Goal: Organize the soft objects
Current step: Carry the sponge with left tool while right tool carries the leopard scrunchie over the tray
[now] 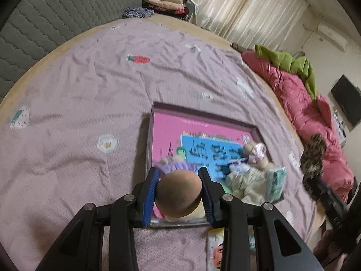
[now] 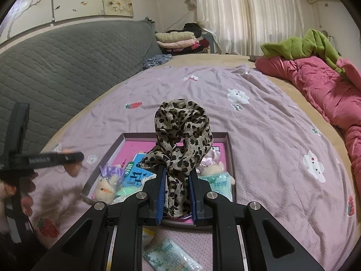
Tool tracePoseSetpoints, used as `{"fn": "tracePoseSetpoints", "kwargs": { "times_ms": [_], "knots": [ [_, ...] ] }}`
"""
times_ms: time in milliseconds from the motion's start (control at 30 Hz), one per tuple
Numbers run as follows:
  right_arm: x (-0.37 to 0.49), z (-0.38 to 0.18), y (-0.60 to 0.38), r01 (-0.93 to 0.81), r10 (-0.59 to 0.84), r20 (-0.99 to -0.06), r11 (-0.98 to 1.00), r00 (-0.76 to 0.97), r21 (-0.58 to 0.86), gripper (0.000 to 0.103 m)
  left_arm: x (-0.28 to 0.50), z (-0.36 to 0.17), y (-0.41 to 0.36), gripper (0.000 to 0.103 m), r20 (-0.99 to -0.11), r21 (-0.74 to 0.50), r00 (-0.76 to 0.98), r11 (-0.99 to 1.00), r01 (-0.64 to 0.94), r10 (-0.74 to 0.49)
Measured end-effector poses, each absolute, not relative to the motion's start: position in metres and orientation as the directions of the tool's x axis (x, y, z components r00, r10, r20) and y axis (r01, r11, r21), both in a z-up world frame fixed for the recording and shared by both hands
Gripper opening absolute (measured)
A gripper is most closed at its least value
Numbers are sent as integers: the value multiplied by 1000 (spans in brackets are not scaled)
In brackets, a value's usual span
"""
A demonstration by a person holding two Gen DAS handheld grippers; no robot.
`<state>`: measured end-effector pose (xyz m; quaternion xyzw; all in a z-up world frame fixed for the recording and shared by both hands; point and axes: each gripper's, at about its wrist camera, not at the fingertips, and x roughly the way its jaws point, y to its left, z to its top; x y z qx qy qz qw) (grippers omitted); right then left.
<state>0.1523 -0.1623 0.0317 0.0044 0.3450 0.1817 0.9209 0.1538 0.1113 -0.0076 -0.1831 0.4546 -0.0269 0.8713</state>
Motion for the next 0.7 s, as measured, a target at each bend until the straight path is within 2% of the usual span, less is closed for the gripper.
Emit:
{"fn": "tracePoseSetpoints", "kwargs": {
  "times_ms": [400, 700],
  "knots": [
    [158, 22, -167, -319, 323, -661, 939, 677, 132, 19, 150, -45, 93, 37, -820, -362, 508, 926, -105, -263],
    [165, 1, -159, -317, 320, -699, 938, 640, 139, 19, 159, -52, 91, 37, -815, -380, 508, 919, -101, -281]
  ]
}}
